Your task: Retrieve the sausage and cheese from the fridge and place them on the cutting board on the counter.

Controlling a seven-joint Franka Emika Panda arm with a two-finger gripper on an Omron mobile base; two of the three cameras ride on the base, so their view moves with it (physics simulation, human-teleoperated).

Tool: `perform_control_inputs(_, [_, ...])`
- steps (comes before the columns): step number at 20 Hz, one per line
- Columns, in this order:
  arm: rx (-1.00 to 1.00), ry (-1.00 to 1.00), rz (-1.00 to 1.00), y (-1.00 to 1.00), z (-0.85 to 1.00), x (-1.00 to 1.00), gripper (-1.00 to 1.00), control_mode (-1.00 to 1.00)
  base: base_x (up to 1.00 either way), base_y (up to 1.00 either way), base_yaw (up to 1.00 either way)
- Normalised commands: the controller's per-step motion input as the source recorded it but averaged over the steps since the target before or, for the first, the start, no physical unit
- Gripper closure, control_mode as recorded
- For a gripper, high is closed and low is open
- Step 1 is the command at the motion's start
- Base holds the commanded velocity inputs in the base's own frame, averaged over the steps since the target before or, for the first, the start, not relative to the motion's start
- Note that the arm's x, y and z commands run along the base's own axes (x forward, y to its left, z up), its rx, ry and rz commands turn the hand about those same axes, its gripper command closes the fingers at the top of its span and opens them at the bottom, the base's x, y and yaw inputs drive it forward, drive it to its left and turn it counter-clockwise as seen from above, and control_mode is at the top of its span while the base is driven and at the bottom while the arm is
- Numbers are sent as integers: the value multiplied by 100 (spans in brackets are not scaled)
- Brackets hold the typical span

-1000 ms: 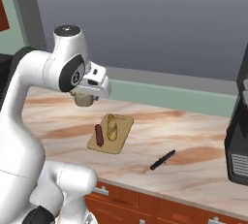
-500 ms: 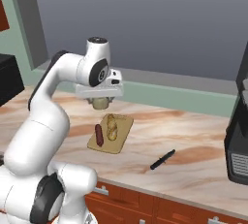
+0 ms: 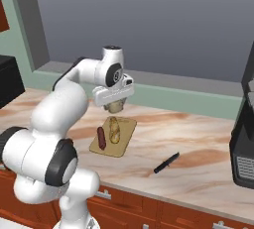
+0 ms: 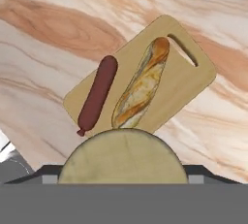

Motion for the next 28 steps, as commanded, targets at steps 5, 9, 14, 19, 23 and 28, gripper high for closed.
perform_control_inputs(5, [0, -15, 19, 0, -49, 61, 100, -100, 0, 0, 0])
perform_control_inputs(9, [0, 0, 0, 0, -69, 92, 100, -100, 0, 0, 0])
perform_control_inputs(14, [8, 0, 0, -29, -23, 79, 100, -100, 0, 0, 0])
perform_control_inputs(19, [1, 0, 0, -4, -45, 66, 100, -100, 0, 0, 0])
perform_control_inputs(23, [0, 6, 0, 0, -22, 39, 100, -100, 0, 0, 0])
perform_control_inputs(28, [0, 9, 0, 0, -26, 28, 100, -100, 0, 0, 0])
